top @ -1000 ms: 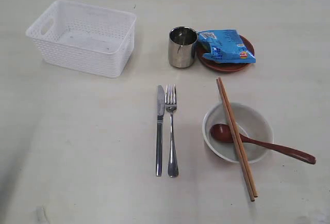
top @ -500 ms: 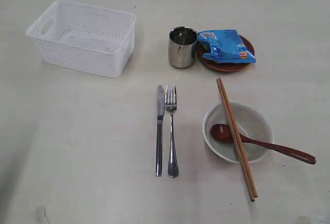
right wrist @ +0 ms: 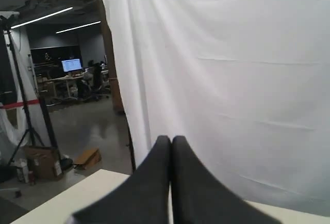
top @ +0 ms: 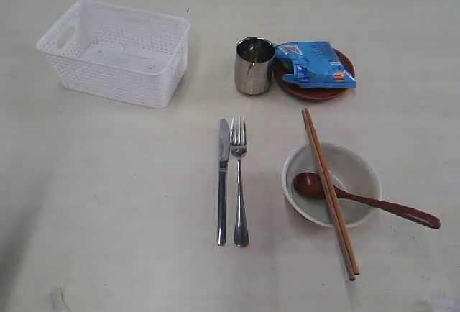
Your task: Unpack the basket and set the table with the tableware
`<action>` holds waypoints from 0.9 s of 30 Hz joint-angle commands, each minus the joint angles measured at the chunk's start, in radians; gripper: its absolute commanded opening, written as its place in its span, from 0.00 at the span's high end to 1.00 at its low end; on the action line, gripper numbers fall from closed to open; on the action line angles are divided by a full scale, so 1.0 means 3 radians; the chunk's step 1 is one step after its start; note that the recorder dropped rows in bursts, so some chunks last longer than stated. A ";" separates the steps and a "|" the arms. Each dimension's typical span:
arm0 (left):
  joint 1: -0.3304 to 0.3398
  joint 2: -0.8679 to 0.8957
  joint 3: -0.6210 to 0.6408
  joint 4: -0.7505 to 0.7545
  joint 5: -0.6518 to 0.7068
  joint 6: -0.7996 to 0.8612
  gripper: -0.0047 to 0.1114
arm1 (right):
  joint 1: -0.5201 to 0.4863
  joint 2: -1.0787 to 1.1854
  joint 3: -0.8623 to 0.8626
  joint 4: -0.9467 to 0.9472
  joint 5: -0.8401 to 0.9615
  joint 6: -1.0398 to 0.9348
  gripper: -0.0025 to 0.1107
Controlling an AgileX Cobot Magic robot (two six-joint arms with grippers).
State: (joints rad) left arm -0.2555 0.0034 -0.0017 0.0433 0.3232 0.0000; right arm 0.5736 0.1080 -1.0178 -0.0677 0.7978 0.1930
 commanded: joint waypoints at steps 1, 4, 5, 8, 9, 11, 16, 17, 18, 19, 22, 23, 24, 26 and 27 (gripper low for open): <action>-0.0021 -0.0011 0.0006 0.0003 0.0003 0.0000 0.96 | -0.0138 -0.0182 0.0254 0.0011 -0.0264 -0.0499 0.98; -0.0021 -0.0011 0.0006 0.0003 0.0003 0.0000 0.96 | -0.0238 -0.0360 0.0525 0.0004 -0.0444 -0.0871 0.98; -0.0021 -0.0011 0.0006 0.0003 0.0003 0.0000 0.96 | -0.0266 -0.0360 0.0590 -0.0005 -0.0517 -0.0956 0.98; -0.0021 -0.0011 0.0006 0.0003 0.0003 0.0000 0.96 | -0.0391 -0.0360 0.0724 -0.0032 -0.0727 -0.1096 0.98; -0.0021 -0.0011 0.0006 0.0003 0.0003 0.0000 0.96 | -0.0442 -0.0360 0.0738 -0.0039 -0.0775 -0.1126 0.98; -0.0021 -0.0011 0.0006 0.0003 0.0003 0.0000 0.96 | -0.0564 -0.0360 0.0849 -0.0039 -0.1049 -0.1213 0.98; -0.0021 -0.0011 0.0006 0.0003 0.0003 0.0000 0.96 | -0.0846 -0.0360 0.1274 -0.0003 -0.1881 -0.1244 0.98; -0.0021 -0.0011 0.0006 0.0003 0.0003 0.0000 0.96 | -0.0889 -0.0360 0.1342 0.0031 -0.1981 -0.1244 0.98; -0.0021 -0.0011 0.0006 0.0003 0.0003 0.0000 0.96 | -0.0943 -0.0360 0.1422 0.0078 -0.2072 -0.1244 0.98; -0.0021 -0.0011 0.0006 0.0003 0.0003 0.0000 0.96 | -0.0992 -0.0360 0.1504 0.0115 -0.2149 -0.1244 0.98; -0.0021 -0.0011 0.0006 0.0003 0.0003 0.0000 0.96 | -0.1131 -0.0360 0.1768 0.0139 -0.2366 -0.1244 0.98; -0.0021 -0.0011 0.0006 0.0003 0.0003 0.0000 0.96 | -0.1209 -0.0360 0.1943 0.0139 -0.2544 -0.1244 0.98; -0.0021 -0.0011 0.0006 0.0003 0.0003 0.0000 0.96 | -0.1242 -0.0360 0.2041 0.0139 -0.2633 -0.1244 0.98; -0.0021 -0.0011 0.0006 0.0003 0.0003 0.0000 0.96 | -0.1294 -0.0360 0.2336 0.0132 -0.2797 -0.1244 0.98; -0.0021 -0.0011 0.0006 0.0003 0.0003 0.0000 0.96 | -0.1309 -0.0360 0.2556 0.0090 -0.2844 -0.1244 0.98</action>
State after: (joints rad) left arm -0.2555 0.0034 -0.0017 0.0433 0.3232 0.0000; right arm 0.1921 0.0047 -0.3260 -0.0302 -0.0186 -0.1753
